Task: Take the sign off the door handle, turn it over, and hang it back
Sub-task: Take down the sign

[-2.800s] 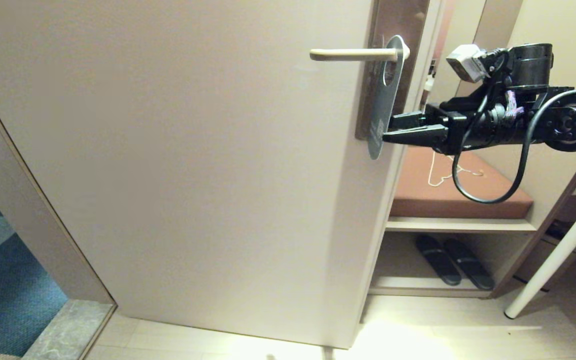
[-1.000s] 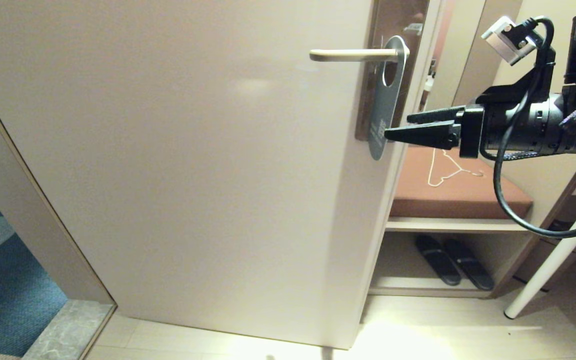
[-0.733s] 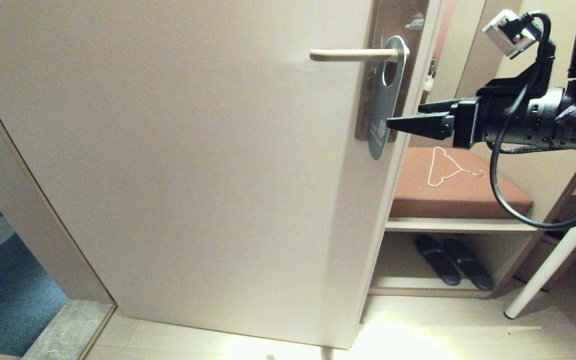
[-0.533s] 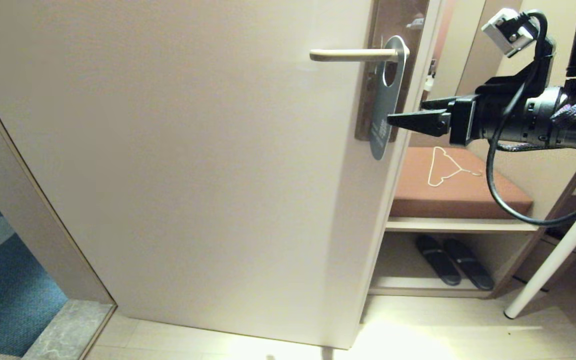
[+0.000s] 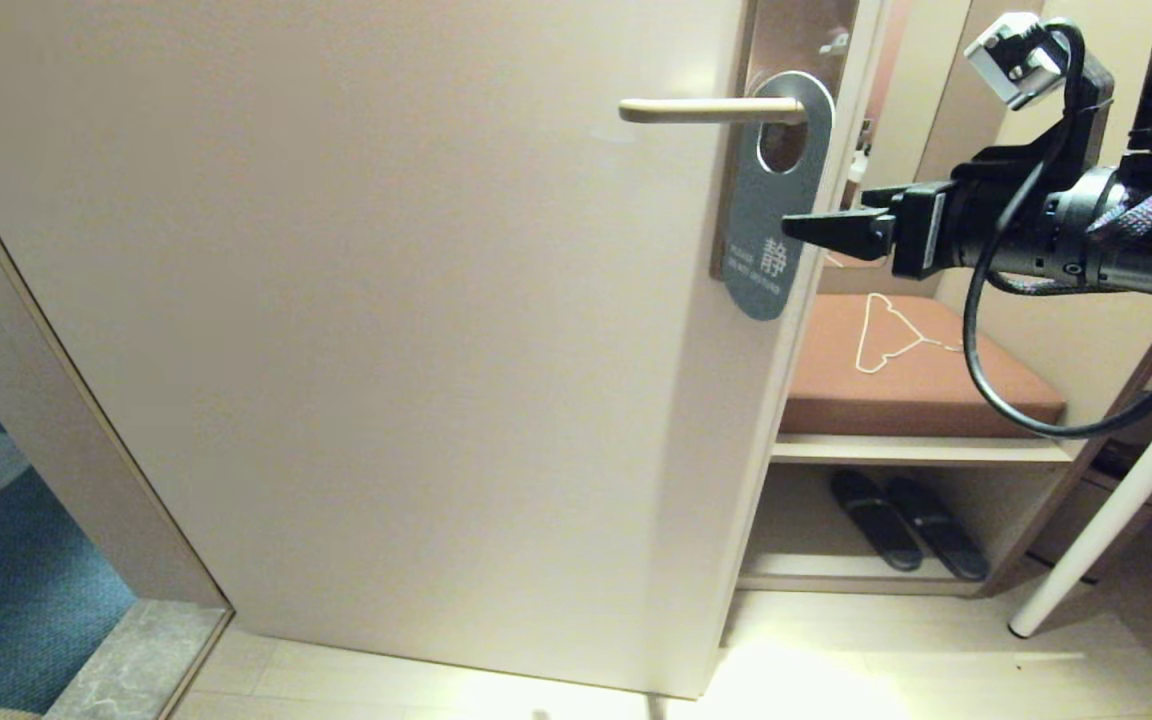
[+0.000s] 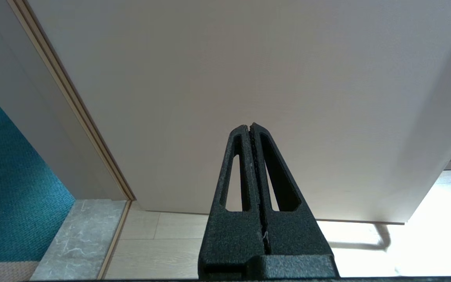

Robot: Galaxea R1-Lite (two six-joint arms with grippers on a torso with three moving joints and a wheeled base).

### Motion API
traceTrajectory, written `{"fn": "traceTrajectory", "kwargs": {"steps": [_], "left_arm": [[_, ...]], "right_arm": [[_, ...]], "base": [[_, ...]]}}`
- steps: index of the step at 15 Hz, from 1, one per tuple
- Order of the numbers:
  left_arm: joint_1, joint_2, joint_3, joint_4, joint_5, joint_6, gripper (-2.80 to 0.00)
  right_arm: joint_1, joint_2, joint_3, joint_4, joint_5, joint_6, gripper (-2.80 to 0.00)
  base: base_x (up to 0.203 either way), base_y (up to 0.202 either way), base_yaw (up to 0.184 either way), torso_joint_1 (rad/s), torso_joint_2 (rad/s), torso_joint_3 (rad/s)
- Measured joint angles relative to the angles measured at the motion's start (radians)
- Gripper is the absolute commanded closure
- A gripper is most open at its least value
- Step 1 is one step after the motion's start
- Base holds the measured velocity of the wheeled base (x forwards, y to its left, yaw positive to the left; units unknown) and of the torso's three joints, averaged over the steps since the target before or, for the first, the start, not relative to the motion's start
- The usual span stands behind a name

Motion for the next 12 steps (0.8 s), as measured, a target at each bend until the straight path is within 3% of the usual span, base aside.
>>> {"fn": "traceTrajectory", "kwargs": {"steps": [12], "left_arm": [[0.0,0.0,0.0,0.0,0.001,0.0,0.0]], "right_arm": [[-0.001,0.015,-0.001,0.0,-0.119,-0.014,-2.8]], "base": [[0.0,0.0,0.0,0.0,0.0,0.0]]}}
